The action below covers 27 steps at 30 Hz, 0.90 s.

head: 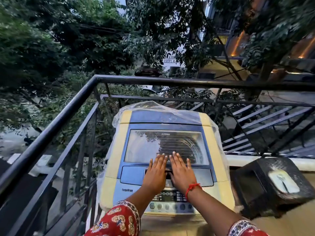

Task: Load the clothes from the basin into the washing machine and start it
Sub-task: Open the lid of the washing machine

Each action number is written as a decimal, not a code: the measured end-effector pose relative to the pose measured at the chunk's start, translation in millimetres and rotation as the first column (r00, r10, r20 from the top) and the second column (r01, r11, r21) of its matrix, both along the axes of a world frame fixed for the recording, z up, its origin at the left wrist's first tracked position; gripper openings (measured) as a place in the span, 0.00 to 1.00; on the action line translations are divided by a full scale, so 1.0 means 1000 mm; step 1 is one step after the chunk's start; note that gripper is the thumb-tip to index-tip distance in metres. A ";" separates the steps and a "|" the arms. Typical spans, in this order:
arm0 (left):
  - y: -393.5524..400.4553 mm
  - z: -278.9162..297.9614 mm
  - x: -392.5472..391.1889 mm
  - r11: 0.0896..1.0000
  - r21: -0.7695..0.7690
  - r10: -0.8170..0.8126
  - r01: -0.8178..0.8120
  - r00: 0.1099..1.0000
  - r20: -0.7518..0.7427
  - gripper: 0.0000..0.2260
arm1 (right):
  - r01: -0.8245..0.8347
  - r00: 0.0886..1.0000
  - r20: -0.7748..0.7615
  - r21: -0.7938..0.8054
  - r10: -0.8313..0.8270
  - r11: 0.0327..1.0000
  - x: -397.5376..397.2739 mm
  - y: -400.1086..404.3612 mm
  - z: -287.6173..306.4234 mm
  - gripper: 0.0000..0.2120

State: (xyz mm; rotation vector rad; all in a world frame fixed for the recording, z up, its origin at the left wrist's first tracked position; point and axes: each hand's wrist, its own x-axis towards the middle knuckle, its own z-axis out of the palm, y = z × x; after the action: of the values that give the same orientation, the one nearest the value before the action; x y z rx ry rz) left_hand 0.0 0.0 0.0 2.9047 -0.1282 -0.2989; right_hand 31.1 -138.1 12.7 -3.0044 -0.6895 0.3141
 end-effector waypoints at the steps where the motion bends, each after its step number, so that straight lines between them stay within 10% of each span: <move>1: 0.000 -0.001 -0.001 1.000 0.005 0.018 -0.019 0.999 0.028 0.27 | -0.007 1.000 0.023 0.020 0.006 1.000 -0.002 0.000 -0.001 0.30; 8: 0.004 0.003 -0.007 0.997 0.054 0.044 -0.052 0.989 0.139 0.14 | -0.056 0.994 0.104 0.113 0.044 0.992 -0.012 -0.003 0.002 0.07; 27: 0.001 0.017 -0.022 0.998 -0.045 0.042 -0.038 0.995 0.086 0.19 | 0.051 0.995 -0.094 0.279 -0.025 0.959 -0.026 -0.010 0.008 0.17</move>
State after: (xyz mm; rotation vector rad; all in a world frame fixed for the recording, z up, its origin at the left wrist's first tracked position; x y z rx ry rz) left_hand -22.4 1.3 17.4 2.8737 -0.0892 -0.1614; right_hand 4.8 -147.6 21.1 -2.7125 -0.6097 0.3173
